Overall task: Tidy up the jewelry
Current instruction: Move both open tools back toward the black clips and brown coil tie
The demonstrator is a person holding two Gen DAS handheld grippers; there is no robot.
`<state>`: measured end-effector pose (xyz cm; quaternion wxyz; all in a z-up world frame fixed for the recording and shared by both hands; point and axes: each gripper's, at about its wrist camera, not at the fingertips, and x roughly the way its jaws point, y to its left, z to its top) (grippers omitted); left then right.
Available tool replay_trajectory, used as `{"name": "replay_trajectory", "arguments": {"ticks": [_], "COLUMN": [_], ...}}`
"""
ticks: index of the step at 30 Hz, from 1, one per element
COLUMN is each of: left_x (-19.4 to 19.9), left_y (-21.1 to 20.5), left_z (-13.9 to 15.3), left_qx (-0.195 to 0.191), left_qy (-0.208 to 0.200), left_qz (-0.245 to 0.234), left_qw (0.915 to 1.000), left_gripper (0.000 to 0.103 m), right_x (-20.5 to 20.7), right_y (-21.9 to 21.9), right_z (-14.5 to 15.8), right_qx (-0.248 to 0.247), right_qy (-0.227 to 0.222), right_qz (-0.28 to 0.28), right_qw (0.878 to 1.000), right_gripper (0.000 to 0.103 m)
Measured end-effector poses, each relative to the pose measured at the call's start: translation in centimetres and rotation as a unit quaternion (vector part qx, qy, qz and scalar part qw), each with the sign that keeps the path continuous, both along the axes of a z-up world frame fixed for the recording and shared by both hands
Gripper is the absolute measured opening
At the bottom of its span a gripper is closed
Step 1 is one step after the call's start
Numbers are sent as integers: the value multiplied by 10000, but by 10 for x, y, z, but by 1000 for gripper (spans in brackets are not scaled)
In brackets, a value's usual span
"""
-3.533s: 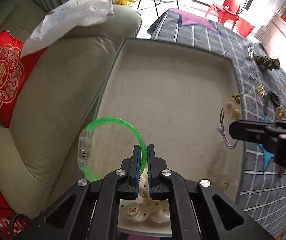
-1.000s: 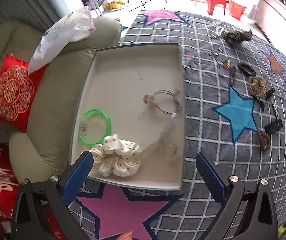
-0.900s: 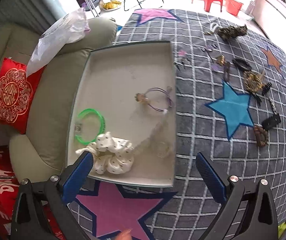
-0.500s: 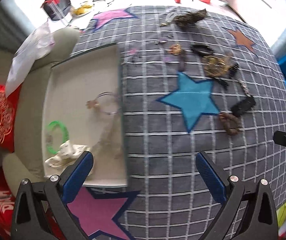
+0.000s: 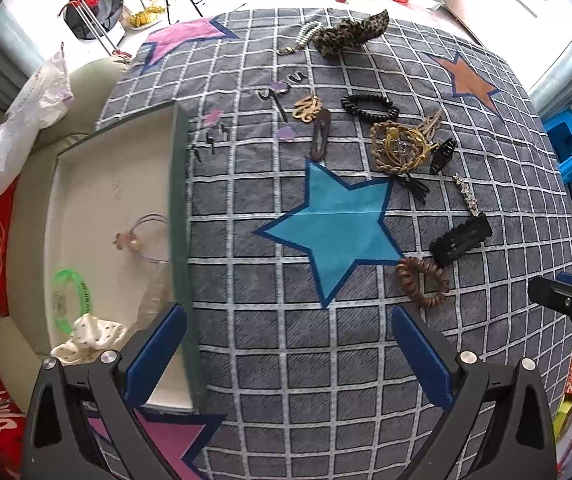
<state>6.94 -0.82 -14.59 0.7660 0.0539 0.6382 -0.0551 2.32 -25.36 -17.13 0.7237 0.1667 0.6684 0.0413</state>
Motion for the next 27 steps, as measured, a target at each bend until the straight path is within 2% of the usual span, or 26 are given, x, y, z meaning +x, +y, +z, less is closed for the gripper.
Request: {"name": "replay_trajectory", "arguments": {"ticks": [7, 13, 24, 25, 26, 27], "left_x": [2, 1, 7, 8, 8, 9], "left_y": [-14, -28, -58, -62, -65, -68], "left_z": [-22, -39, -62, -65, -67, -71], "left_qx": [-73, -124, -369, -359, -340, -309], "left_qy": [197, 293, 369, 366, 376, 445], "left_qz": [26, -4, -125, -155, -176, -198], "left_qw": [9998, 9995, 9986, 9986, 9986, 9983], "left_gripper": [103, 103, 102, 100, 90, 87], "right_x": [21, 46, 78, 80, 82, 84], "right_y": [-3, 5, 28, 30, 32, 34], "right_z": [-7, -14, -37, -40, -43, -45], "right_qx": [-78, -172, -336, -380, -415, -438], "right_qy": [-43, -163, -193, -189, -184, -176], "right_qz": [7, 221, 744, 779, 810, 837], "right_qw": [10000, 9995, 9965, 9961, 9957, 9954], "right_gripper": [103, 102, 92, 91, 90, 88]}}
